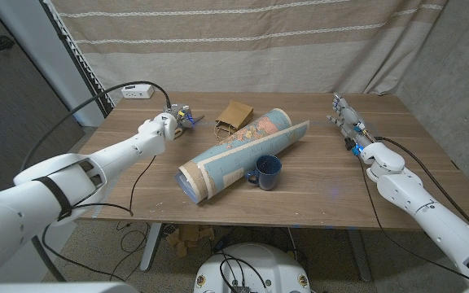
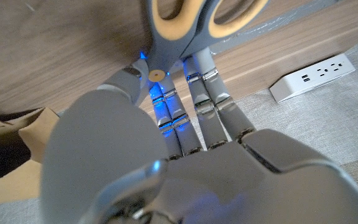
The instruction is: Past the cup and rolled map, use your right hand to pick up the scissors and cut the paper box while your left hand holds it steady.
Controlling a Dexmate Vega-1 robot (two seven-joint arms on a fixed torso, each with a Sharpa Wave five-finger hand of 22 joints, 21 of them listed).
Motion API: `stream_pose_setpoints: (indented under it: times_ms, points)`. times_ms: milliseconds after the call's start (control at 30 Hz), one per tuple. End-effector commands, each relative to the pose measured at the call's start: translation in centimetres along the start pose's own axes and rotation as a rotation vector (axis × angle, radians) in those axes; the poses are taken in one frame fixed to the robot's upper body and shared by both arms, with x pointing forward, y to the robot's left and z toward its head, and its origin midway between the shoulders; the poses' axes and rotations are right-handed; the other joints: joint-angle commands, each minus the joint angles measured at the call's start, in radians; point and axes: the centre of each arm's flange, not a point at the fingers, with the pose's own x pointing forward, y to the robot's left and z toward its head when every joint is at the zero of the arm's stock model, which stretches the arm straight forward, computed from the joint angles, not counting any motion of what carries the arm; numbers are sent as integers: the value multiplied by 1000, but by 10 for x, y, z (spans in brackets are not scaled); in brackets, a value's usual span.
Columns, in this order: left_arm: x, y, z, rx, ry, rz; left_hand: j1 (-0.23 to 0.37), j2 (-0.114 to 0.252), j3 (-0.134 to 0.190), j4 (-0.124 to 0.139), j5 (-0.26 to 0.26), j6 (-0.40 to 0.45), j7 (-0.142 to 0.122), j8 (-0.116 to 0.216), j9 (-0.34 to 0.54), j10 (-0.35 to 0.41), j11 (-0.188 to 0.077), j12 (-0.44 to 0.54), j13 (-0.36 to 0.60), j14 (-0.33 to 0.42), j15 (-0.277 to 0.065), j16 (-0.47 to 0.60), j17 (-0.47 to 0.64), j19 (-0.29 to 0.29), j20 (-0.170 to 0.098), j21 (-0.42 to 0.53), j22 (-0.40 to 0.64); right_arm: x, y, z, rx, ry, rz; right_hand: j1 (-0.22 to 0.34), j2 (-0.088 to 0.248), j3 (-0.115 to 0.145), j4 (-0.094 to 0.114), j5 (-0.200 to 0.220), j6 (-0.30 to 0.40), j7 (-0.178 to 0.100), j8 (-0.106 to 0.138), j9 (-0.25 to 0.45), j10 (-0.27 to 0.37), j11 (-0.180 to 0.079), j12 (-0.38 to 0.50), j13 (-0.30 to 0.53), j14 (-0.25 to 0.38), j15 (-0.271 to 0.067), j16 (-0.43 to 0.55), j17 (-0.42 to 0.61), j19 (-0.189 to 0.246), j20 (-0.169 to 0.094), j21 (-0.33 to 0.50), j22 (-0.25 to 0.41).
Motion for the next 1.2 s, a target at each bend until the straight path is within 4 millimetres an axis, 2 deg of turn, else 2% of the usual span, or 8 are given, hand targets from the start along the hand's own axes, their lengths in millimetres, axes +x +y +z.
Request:
stream_pose_setpoints:
  times_ms: [33, 200, 333, 433, 767, 1067, 1200]
  points:
    - [-15, 6, -2, -145, -11, 72, 8, 11, 9, 2, 13, 303, -39, 81, 42, 265, -105, -5, 2, 349, -226, 4, 233, 7, -83, 5, -3, -8, -4, 0, 15, -9, -5, 1, 8, -4, 0, 3, -9, -2, 5, 3, -7, 2, 6, 2, 0, 1, 4, 4, 6, -6, 8, 4]
    - [-23, 16, -5, -237, -23, 117, 18, 13, 14, 1, 33, 249, -36, 115, 109, 246, -107, -33, -1, 338, -228, -6, 223, -8, -85, 23, -12, -11, -4, 1, 17, -13, -1, 2, 9, -4, 0, 2, -9, -2, 5, 3, -7, 1, 7, 2, 0, 1, 4, 4, 7, -7, 7, 4]
    - [-31, 23, -8, -306, -38, 163, 29, 14, 21, -2, 40, 236, -25, 120, 122, 237, -110, -45, -5, 337, -229, -8, 221, -8, -89, 34, -13, -14, -4, 1, 22, -14, -2, 3, 10, -4, 0, 2, -9, -2, 5, 3, -7, 2, 7, 2, 0, 0, 4, 4, 7, -8, 6, 4]
    - [-37, 30, -9, -350, -47, 196, 46, 24, 40, -3, 50, 244, -18, 125, 124, 258, -112, -48, -3, 342, -228, -6, 219, -12, -85, 51, -15, -16, -5, 1, 23, -14, -2, 3, 11, -4, 0, 2, -9, -2, 6, 3, -7, 1, 7, 2, 1, 1, 4, 4, 8, -9, 6, 4]
    - [-57, 50, -7, -419, -70, 303, 52, 21, 42, -2, 52, 245, -11, 112, 103, 256, -110, -43, 13, 347, -227, -2, 219, -17, -78, 62, -20, -18, -5, 2, 39, -16, 1, 5, 13, -4, 0, 1, -9, -2, 6, 3, -5, 2, 8, 2, 2, 0, 5, 4, 10, -9, 5, 4]
    - [-68, 54, -9, -494, -87, 344, 54, 28, 40, 2, 52, 235, -6, 111, 107, 245, -104, -50, 15, 345, -228, -2, 218, -22, -85, 74, -20, -17, -5, 2, 52, -22, 8, 6, 15, -4, 0, 0, -9, -2, 6, 3, -5, 2, 8, 2, 2, 0, 5, 4, 15, -10, 5, 4]
    - [-74, 55, -12, -555, -99, 371, 39, 26, 36, 13, 51, 250, 5, 95, 74, 237, -105, -72, -4, 348, -228, 1, 218, -28, -86, 96, -23, -18, -5, 2, 63, -25, 3, 7, 16, -4, 0, 0, -9, -2, 6, 3, -6, 2, 8, 2, 3, -1, 5, 4, 19, -11, 6, 4]
